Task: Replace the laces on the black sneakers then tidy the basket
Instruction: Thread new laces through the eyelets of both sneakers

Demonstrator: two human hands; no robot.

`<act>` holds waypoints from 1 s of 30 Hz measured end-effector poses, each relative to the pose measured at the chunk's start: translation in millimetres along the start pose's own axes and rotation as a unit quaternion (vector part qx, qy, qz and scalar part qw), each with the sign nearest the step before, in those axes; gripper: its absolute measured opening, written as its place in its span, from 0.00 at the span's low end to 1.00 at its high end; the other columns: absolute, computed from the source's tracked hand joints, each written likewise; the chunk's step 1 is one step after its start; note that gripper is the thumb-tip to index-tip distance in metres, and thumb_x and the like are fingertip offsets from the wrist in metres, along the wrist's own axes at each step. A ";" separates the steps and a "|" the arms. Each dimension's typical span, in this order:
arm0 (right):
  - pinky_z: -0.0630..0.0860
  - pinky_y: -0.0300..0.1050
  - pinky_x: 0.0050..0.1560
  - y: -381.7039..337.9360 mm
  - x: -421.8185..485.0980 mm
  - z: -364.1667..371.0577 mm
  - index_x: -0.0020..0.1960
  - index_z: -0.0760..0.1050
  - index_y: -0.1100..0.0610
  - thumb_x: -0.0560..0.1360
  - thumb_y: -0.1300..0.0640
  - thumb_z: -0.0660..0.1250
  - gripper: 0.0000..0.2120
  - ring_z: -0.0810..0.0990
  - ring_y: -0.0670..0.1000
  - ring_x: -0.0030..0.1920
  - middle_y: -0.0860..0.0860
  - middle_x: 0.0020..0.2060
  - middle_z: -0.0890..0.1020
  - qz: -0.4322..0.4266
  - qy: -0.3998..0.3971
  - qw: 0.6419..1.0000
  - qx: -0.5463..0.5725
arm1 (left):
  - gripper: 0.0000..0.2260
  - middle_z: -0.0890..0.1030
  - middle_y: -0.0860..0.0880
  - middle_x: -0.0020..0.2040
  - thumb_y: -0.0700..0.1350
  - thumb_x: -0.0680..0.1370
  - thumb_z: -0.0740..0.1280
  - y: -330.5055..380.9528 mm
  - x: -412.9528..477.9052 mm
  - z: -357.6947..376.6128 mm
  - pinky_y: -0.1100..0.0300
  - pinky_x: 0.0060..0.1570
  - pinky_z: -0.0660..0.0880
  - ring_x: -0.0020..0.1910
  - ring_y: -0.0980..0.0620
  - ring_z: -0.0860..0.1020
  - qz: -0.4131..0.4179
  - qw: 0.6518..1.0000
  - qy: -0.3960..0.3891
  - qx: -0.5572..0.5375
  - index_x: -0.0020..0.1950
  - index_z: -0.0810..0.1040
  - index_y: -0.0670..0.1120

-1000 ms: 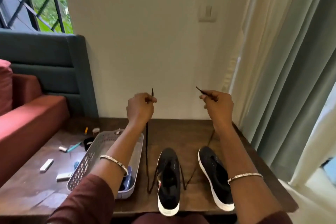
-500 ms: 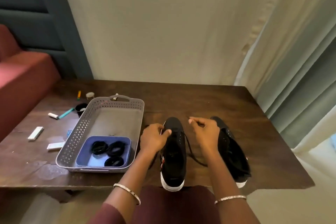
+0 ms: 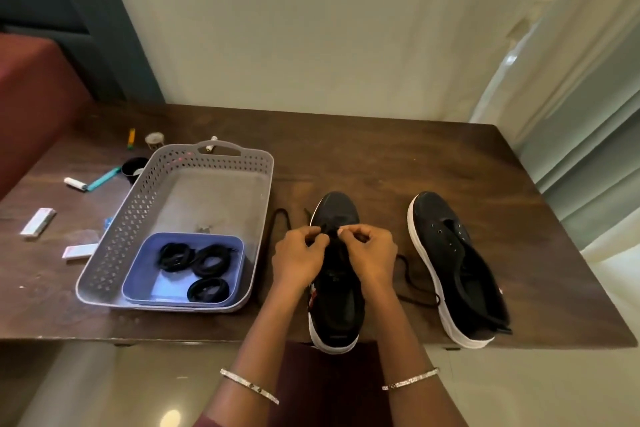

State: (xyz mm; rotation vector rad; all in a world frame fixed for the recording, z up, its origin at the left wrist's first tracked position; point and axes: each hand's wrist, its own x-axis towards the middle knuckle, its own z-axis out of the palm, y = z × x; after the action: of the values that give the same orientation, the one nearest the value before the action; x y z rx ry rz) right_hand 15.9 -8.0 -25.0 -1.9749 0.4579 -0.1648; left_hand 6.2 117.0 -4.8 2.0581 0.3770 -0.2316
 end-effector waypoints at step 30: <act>0.70 0.41 0.40 15.2 3.4 8.1 0.49 0.83 0.46 0.76 0.50 0.70 0.04 0.79 0.46 0.44 0.43 0.46 0.82 -0.115 -0.033 0.983 -0.136 | 0.05 0.84 0.54 0.39 0.45 0.76 0.72 -11.7 45.0 -10.7 0.49 0.52 0.80 0.43 0.55 0.82 0.095 0.993 -0.050 0.050 0.42 0.83 0.55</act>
State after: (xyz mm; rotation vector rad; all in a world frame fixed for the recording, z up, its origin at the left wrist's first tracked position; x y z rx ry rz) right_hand 17.9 -8.2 -42.5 -2.2938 0.2158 -0.1884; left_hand 44.0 139.4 -23.3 2.1557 0.1093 -0.2415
